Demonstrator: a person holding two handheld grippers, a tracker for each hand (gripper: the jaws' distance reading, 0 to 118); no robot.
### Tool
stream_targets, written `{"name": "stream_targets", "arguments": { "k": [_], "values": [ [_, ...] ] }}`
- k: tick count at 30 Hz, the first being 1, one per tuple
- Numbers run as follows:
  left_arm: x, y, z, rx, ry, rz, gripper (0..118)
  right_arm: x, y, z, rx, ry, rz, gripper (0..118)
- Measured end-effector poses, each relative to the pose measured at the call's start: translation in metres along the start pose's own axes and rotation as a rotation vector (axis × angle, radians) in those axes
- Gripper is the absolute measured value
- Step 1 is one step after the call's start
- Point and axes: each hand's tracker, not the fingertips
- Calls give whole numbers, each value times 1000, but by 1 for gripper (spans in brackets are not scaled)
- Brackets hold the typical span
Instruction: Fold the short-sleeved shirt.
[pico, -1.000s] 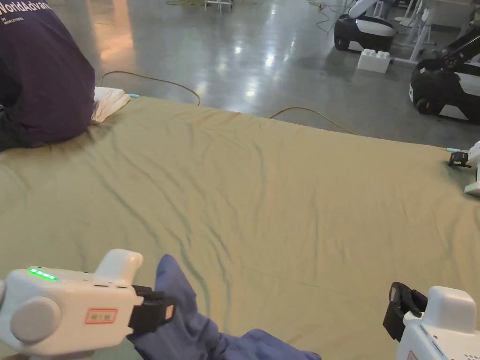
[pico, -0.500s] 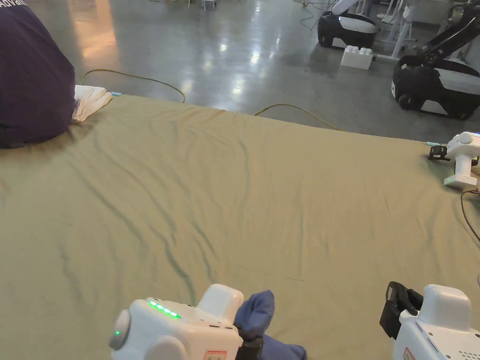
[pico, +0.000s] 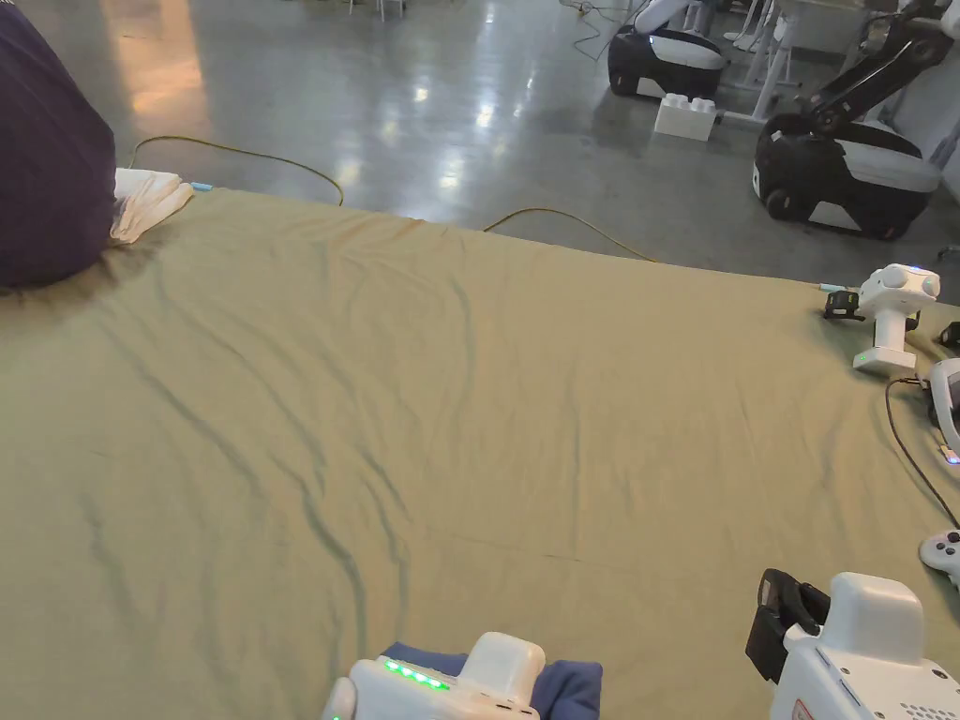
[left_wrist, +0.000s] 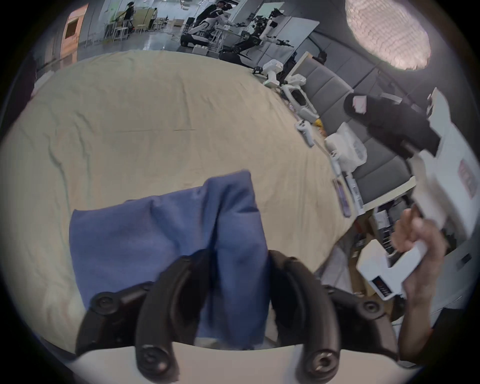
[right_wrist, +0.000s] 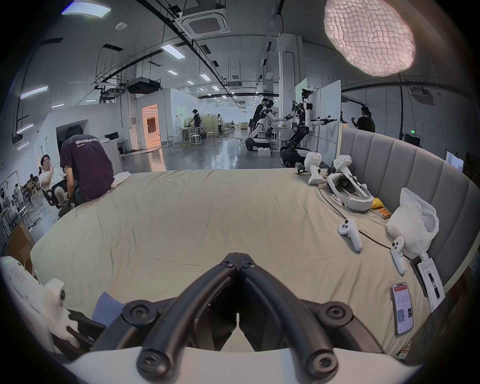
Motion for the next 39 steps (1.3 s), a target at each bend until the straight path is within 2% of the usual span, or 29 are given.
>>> {"name": "stream_targets", "arguments": {
  "k": [7, 8, 11, 14, 16, 20, 22, 25, 31, 35, 39],
  "values": [
    [-31, 12, 47, 121, -51, 123, 56, 3, -1, 1, -6, -5, -10, 0],
    [-36, 12, 45, 120, -24, 123, 52, 4, -2, 0, -7, -4, -13, 0],
    [-45, 11, 27, 38, -20, 143, 22, 4, -3, -1, -11, -1, -19, 0],
    [-43, 2, 0, -72, -187, 181, 19, 3, -5, -1, -14, 1, -19, 0],
    [-37, -3, -17, -107, -232, 178, 19, 2, -7, -1, -18, 1, -19, 0],
    [-27, -11, -55, -125, -108, 155, 18, 3, -9, 0, -23, 0, -22, 0],
    [-27, -16, -69, -107, -39, 177, 13, 4, -10, 1, -23, -3, -22, 0],
    [-28, -21, -75, -79, -59, 201, 11, 6, -9, 3, -19, -5, -22, 0],
    [-19, -16, -49, -66, -52, 107, 11, 7, -5, 7, -6, -7, -15, 0],
    [-22, 4, -1, 115, 5, 43, 11, 3, 0, 10, 34, -9, -12, 0],
    [-21, 27, 51, 384, 171, -76, 11, -10, 10, 11, 91, -9, -1, 0]
  ]
}}
